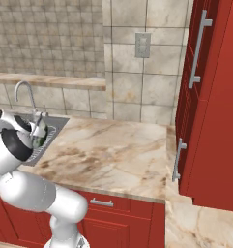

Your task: Dump the mushroom and garlic from the bowl so the bowl can be washed. Place the bowl in the sink after clearing the leftovers.

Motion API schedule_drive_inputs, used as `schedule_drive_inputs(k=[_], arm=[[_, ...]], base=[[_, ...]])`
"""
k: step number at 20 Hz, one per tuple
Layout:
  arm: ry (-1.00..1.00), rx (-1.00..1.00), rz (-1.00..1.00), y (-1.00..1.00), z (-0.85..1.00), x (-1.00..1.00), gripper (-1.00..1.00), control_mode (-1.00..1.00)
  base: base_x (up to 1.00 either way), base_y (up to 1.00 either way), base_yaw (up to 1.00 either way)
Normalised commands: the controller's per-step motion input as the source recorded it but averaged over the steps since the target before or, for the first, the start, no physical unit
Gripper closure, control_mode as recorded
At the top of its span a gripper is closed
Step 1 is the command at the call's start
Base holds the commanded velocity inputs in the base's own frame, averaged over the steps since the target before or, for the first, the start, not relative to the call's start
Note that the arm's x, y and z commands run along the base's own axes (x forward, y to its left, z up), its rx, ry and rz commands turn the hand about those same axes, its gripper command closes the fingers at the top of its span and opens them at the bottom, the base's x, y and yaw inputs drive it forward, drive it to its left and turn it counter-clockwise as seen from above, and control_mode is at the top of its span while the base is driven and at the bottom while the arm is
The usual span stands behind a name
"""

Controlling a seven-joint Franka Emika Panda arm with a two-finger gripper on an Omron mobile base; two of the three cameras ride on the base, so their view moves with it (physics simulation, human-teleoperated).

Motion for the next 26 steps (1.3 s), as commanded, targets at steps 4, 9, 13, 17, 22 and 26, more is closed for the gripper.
schedule_drive_inputs(k=[4,9,13,17,22,26], arm=[[-0.04,-0.15,0.01,0.21,0.0,-0.04,1.0,-1.0],[-0.05,-0.13,0.0,0.2,0.0,-0.05,1.0,-1.0],[-0.02,-0.08,0.0,0.1,0.0,-0.02,1.0,-1.0],[-0.03,0.0,0.0,-0.13,0.0,-0.05,1.0,-1.0],[-0.04,0.1,-0.06,-0.48,0.1,0.0,1.0,-1.0],[-0.06,0.28,-0.12,-0.74,0.39,-0.01,1.0,-1.0]], base=[[0.0,0.0,0.0],[0.0,0.0,0.0],[0.0,0.0,0.0],[0.0,0.0,0.0],[0.0,0.0,0.0],[0.0,0.0,0.0]])
